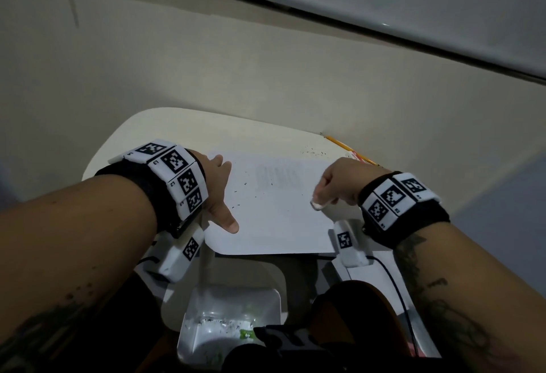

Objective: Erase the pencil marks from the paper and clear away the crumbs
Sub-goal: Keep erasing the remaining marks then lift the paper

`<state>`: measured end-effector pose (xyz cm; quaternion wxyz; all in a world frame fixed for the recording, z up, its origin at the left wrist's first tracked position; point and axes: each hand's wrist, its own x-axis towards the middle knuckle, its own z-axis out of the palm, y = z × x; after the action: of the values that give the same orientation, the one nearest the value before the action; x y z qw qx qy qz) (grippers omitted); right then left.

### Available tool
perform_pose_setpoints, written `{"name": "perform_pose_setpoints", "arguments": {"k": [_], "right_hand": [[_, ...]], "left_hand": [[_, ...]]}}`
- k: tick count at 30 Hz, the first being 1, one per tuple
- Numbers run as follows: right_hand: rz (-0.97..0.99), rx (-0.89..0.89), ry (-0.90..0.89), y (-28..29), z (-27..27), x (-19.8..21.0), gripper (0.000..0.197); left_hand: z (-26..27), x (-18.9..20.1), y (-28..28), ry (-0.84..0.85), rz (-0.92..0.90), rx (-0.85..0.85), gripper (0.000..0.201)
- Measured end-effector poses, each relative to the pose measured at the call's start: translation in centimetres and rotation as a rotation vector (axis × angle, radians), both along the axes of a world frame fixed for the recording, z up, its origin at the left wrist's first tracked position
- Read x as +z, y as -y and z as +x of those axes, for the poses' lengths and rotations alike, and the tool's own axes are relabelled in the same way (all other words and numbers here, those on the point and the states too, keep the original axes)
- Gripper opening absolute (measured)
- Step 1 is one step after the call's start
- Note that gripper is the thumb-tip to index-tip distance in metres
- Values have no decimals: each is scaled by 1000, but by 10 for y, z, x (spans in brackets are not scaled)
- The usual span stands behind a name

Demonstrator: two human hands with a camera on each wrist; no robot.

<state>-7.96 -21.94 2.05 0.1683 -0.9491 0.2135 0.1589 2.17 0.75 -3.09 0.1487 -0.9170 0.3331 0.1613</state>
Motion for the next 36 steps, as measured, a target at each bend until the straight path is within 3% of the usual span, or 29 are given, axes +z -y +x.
{"name": "perform_pose_setpoints", "arguments": {"k": [2, 7, 14, 16, 20, 25, 28, 33, 36], "right_hand": [[-20, 20, 21, -1, 0, 1, 14], [250, 126, 51, -30, 4, -14, 11], [-82, -8, 13, 4, 0, -1, 16], [-21, 17, 93, -5, 8, -2, 15], [228, 82, 125, -29, 14, -13, 14], [75, -24, 38, -3, 10, -7, 19], [-48, 9, 32, -6, 15, 1, 21], [209, 122, 120, -50, 28, -9, 15], [127, 124, 84, -45, 26, -13, 17]], "left_hand": [[0, 1, 1, -4, -1, 1, 124], [-1, 2, 1, -13, 8, -7, 122], [-1, 3, 1, -9, 18, -13, 111], [-2, 5, 2, -8, 27, -9, 106], [-3, 4, 1, -9, 23, -2, 116], [-5, 5, 2, -5, 17, 10, 112], [-6, 6, 2, -8, 27, 21, 126], [-6, 7, 0, -9, 22, 24, 127], [-5, 4, 0, -9, 24, 25, 136]]}}
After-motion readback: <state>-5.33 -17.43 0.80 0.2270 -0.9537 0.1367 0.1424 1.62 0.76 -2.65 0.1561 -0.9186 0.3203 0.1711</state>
